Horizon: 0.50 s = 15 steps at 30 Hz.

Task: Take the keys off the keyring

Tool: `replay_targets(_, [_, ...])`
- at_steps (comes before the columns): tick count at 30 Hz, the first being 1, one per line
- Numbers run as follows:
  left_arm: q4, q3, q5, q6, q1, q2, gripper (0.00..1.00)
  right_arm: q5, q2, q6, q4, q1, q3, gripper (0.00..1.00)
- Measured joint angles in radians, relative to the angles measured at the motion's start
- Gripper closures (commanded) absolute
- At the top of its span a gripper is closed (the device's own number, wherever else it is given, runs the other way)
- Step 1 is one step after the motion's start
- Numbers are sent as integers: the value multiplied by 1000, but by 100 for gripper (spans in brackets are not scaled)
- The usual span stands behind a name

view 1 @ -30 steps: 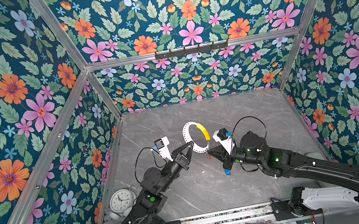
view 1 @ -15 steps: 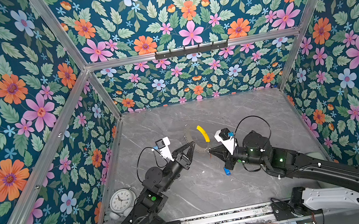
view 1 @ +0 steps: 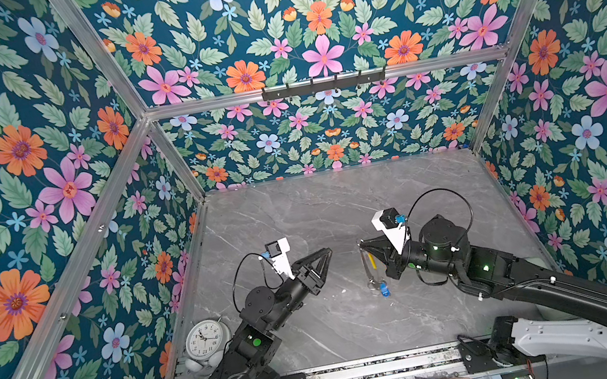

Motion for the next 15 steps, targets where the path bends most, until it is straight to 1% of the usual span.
replay_targets(4, [-102,26,31,47,0,-56,63,-64,-26,0,-40,-60,14,100])
replay_targets(7, [-173,72,51,113,0,-76,63,-119,-37,-5,-67,-80,25,100])
replay_targets(10, [-223,125,92,181,0,-69,63,-163,-39,-22,-100,-90,36,100])
replay_targets(15, [-257,206,178,292,0,-8,64,-252,-45,-47,-152,-93,50,100])
